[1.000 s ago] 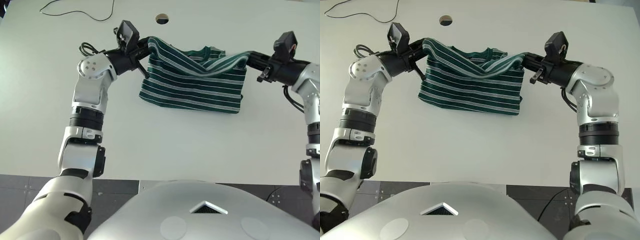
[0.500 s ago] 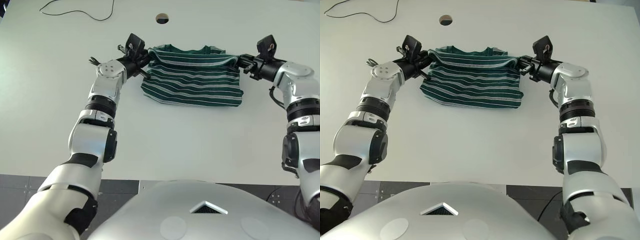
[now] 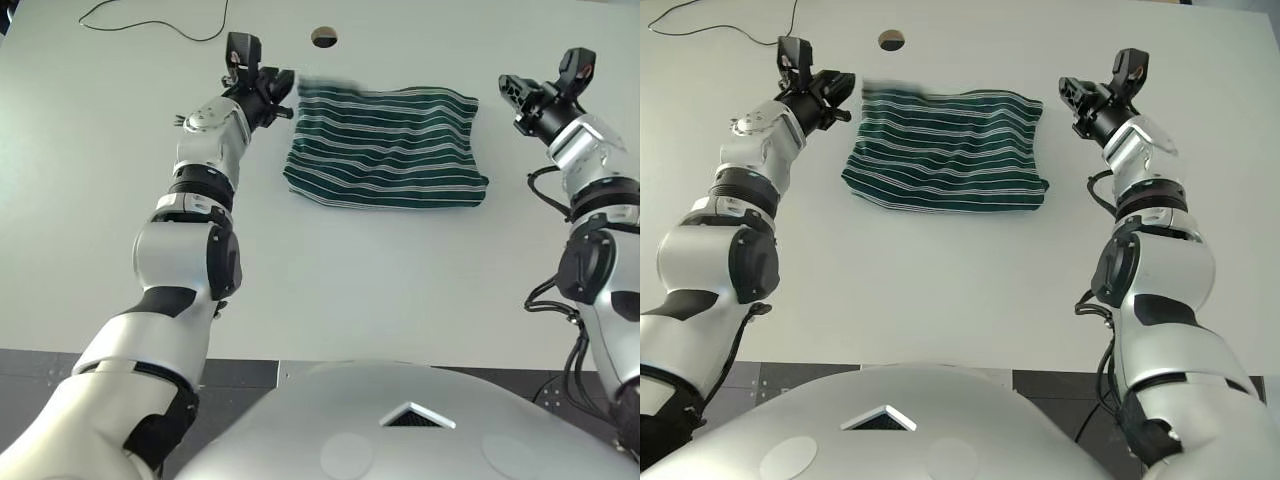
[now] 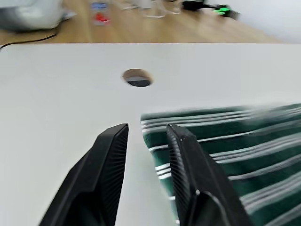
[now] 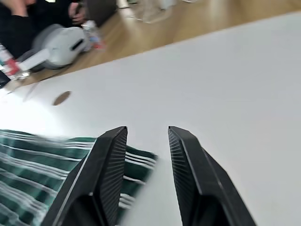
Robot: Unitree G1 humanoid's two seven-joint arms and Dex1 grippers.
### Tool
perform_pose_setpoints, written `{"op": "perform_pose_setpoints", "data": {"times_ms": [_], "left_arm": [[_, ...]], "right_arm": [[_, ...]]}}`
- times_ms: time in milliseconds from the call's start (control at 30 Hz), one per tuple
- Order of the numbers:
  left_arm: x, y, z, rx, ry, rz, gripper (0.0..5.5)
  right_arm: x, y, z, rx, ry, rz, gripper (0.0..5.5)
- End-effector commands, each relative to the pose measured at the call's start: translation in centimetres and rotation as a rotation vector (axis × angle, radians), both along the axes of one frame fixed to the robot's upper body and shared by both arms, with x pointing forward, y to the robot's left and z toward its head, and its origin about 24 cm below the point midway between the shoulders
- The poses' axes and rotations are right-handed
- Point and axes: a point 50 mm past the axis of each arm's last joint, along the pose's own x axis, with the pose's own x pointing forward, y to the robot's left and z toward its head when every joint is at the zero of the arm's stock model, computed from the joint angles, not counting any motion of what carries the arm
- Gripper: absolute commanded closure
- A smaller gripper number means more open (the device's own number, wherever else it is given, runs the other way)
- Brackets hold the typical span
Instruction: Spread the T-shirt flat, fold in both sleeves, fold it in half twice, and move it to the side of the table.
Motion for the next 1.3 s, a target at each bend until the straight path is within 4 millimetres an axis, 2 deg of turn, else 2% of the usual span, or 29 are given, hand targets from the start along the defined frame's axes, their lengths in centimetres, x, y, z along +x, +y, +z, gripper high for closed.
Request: {"op": "perform_pose_setpoints", "data": {"times_ms": [33, 133, 200, 267, 367, 467, 533, 567, 833, 967, 1133, 1233, 1300], "left_arm": [[0.3, 1.0, 0.7, 0.007, -0.031, 0.056, 3.99], [0.1, -0.3, 1.7, 0.016, -0.182, -0.106, 3.99], [-0.9, -1.8, 2.4, 0.001, -0.303, -0.265, 3.99], [-2.8, -3.1, 2.1, 0.009, -0.354, -0.412, 4.26], [-5.3, -4.8, 0.9, 0.055, -0.341, -0.546, 4.78], [-6.6, -5.4, -0.3, 0.144, -0.302, -0.596, 5.30], [-7.7, -5.6, -1.1, 0.196, -0.269, -0.636, 5.40], [-8.3, -5.7, -1.5, 0.217, -0.255, -0.658, 5.40], [-11.3, -5.7, -3.2, 0.324, -0.117, -0.816, 5.40], [-11.4, -5.1, -3.5, 0.382, -0.056, -0.856, 5.40], [-10.5, -3.2, -3.5, 0.424, -0.011, -0.822, 5.40], [-10.3, -2.0, -3.0, 0.442, 0.000, -0.824, 5.40], [-9.8, -1.1, -2.6, 0.457, 0.008, -0.810, 5.40]], "right_arm": [[-0.1, -0.1, -0.3, -0.122, -0.011, 0.009, 3.90], [-0.4, 1.2, 0.3, -0.230, -0.144, 0.192, 3.90], [-1.2, 2.7, 0.6, -0.311, -0.244, 0.344, 3.90], [-2.1, 3.9, 0.2, -0.409, -0.298, 0.452, 3.86], [-3.0, 4.8, -0.5, -0.524, -0.327, 0.534, 4.39], [-3.1, 4.8, -0.8, -0.626, -0.329, 0.557, 5.01], [-2.8, 4.8, -1.0, -0.732, -0.315, 0.592, 5.37], [-2.7, 4.7, -1.2, -0.775, -0.306, 0.605, 5.37], [-2.2, 4.8, -1.9, -0.885, -0.247, 0.699, 5.37], [-3.0, 4.5, -2.5, -0.951, -0.191, 0.839, 5.37], [-5.1, 2.3, -2.6, -1.015, -0.132, 0.976, 5.37], [-7.7, 1.4, -2.4, -0.997, -0.113, 1.061, 5.37], [-10.2, 2.1, -2.1, -0.944, -0.123, 1.138, 5.37]]}}
